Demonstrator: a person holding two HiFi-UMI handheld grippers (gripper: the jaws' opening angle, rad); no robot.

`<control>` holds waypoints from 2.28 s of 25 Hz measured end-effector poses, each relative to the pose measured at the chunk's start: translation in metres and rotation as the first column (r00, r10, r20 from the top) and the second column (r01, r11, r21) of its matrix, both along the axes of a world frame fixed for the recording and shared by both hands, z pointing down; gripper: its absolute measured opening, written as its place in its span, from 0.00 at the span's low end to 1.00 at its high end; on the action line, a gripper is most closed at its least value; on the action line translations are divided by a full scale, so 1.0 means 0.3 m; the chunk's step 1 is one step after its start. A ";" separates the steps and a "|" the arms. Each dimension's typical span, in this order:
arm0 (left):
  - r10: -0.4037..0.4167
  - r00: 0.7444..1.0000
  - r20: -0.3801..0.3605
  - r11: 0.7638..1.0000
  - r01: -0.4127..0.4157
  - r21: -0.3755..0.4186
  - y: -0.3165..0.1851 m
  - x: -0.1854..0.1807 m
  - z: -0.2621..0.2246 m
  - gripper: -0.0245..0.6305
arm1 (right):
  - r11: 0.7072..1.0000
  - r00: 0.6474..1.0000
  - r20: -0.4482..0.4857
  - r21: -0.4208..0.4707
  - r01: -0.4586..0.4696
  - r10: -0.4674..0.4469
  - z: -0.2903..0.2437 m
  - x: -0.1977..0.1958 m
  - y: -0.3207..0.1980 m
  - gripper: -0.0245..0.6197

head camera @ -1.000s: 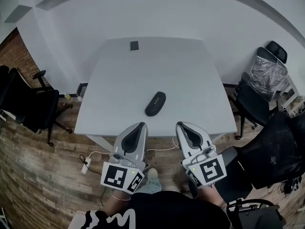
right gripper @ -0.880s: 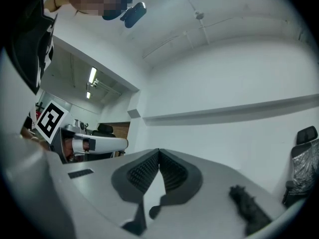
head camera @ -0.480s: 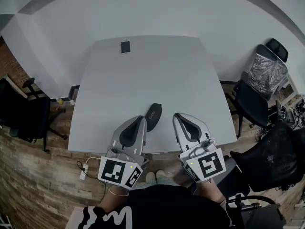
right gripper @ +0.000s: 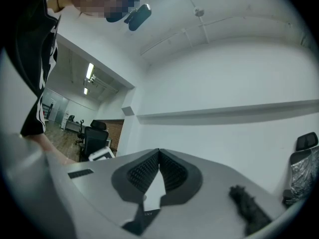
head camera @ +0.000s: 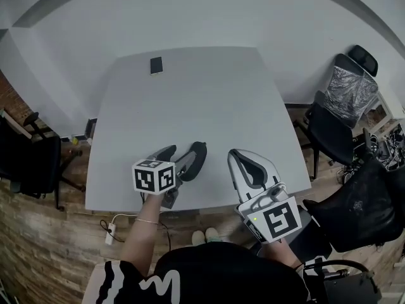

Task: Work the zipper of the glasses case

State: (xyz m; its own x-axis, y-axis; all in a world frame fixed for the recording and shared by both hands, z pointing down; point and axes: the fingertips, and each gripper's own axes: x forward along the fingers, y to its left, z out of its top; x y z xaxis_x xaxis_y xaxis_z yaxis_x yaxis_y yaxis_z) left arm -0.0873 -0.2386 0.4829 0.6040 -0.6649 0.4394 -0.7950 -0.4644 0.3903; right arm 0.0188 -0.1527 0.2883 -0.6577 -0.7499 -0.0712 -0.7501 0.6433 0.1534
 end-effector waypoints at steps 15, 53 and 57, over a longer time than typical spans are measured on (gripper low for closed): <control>0.295 0.949 0.115 0.881 -0.223 -0.418 -0.097 0.138 0.453 0.57 | 0.998 0.997 -0.055 -0.009 -0.057 0.056 0.041 0.073 0.006 0.05; 0.185 0.717 0.672 0.534 -0.648 0.544 0.191 0.208 -0.670 0.57 | 0.958 0.920 -0.373 0.287 -0.006 0.118 -0.074 -0.072 -0.067 0.07; 0.129 0.676 0.726 0.552 -0.657 0.514 0.181 0.196 -0.662 0.57 | 0.941 0.910 -0.378 0.337 -0.038 0.173 -0.112 -0.072 -0.065 0.07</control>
